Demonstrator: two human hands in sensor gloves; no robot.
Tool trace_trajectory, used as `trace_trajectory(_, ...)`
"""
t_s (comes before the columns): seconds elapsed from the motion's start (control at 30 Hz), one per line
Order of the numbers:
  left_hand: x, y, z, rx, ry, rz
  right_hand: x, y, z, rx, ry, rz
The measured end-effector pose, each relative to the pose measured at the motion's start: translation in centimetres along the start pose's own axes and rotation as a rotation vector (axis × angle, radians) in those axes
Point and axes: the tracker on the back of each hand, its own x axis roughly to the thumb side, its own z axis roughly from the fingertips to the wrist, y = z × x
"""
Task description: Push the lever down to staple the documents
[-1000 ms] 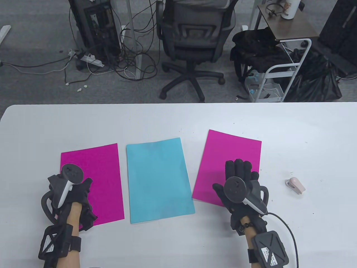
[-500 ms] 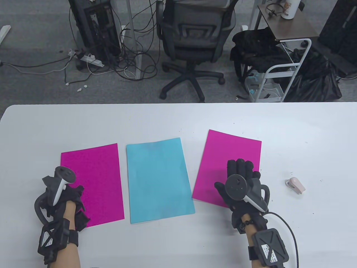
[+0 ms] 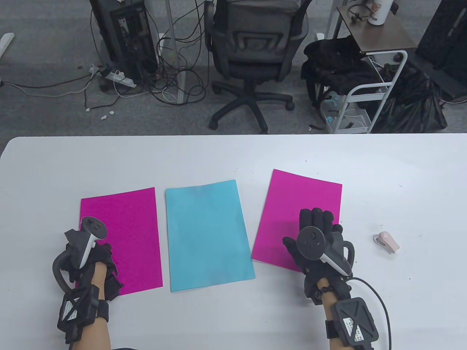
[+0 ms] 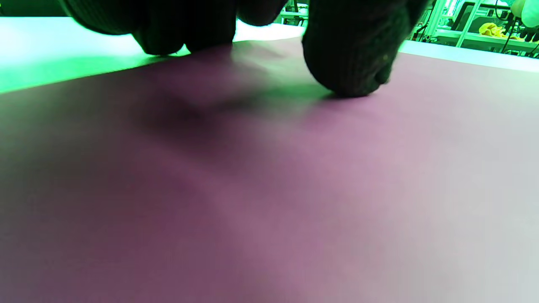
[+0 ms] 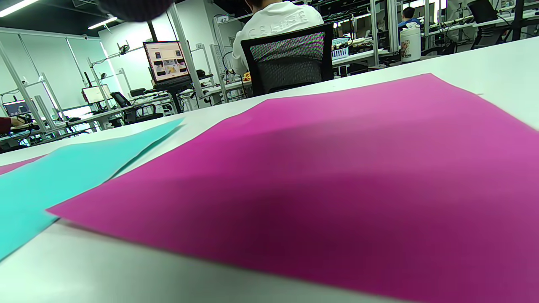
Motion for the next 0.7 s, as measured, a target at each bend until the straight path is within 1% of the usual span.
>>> trace_trajectory(0.2,-0.3,0.1,-0.1,0.003,0.004,0.014,-0.8,0.2,-0.3,0.020,0.027,0.002)
trace_trajectory(0.3,-0.7,0.2,-0.2,-0.003,0.010,0.025,-1.4,0.6,-0.5,0.047,0.054,0.012)
trace_trajectory(0.43,-1.3,0.6,0.0,0.018,0.030,0.017,-2.1,1.5,-0.8,0.098,0.092,0.034)
trace_trajectory(0.7,-3.1,1.7,0.3,0.009,0.013,0.097,-3.5,3.6,-1.3,0.323,0.218,0.098)
